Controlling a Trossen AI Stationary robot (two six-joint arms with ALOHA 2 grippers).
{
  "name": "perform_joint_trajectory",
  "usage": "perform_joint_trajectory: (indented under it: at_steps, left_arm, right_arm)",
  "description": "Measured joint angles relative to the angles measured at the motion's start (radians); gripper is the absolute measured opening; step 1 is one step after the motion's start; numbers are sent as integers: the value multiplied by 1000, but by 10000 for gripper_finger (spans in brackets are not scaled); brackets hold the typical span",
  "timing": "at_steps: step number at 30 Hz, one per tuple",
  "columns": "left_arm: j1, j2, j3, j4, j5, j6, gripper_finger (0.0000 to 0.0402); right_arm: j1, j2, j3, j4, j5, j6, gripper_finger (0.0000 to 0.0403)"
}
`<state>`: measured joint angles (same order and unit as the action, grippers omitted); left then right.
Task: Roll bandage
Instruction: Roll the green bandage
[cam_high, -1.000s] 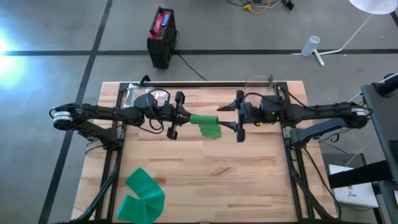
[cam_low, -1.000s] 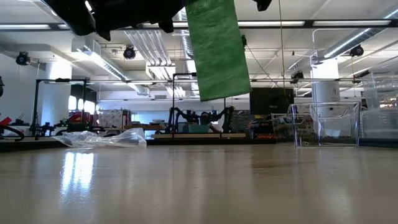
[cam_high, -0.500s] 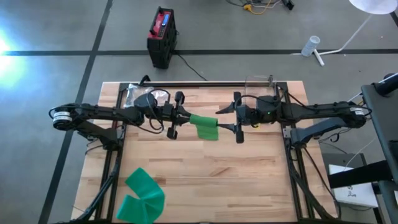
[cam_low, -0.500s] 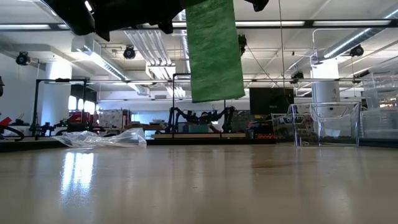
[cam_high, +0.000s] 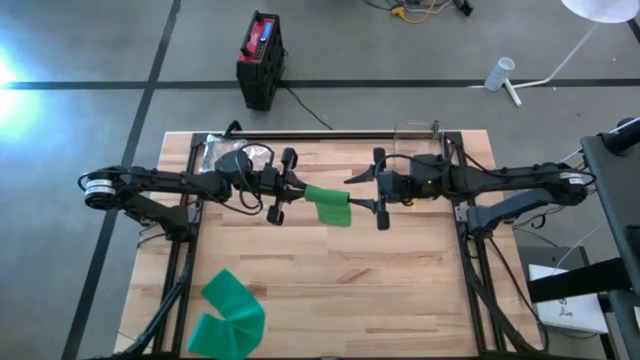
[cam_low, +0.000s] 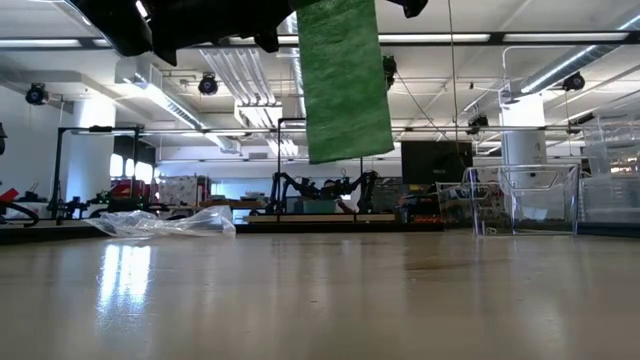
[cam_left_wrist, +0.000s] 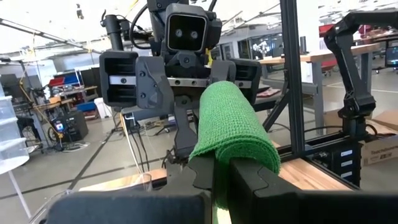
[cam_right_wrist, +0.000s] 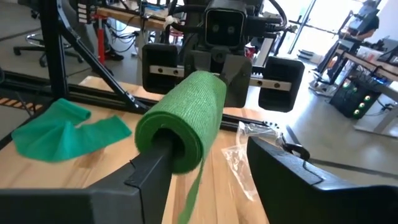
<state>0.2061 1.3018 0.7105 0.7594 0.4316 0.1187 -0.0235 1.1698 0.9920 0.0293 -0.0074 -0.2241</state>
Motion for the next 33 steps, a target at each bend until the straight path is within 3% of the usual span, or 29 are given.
perform_joint_trajectory:
  at_steps: [6,22,28,33]
  left_arm:
    - [0,0,0,2,-3,-18,7]
    - [0,2,0,-8,-88,-53,13]
    - [2,-115,0,-130,-170,-1,63]
    - [2,-176,-5,-158,-181,-35,123]
  right_arm:
    - [0,21,0,38,0,2,164]
    - [-1,39,0,53,4,-30,15]
    - [8,-40,-2,6,-6,-3,10]
    - [38,-114,-11,11,-16,-15,7]
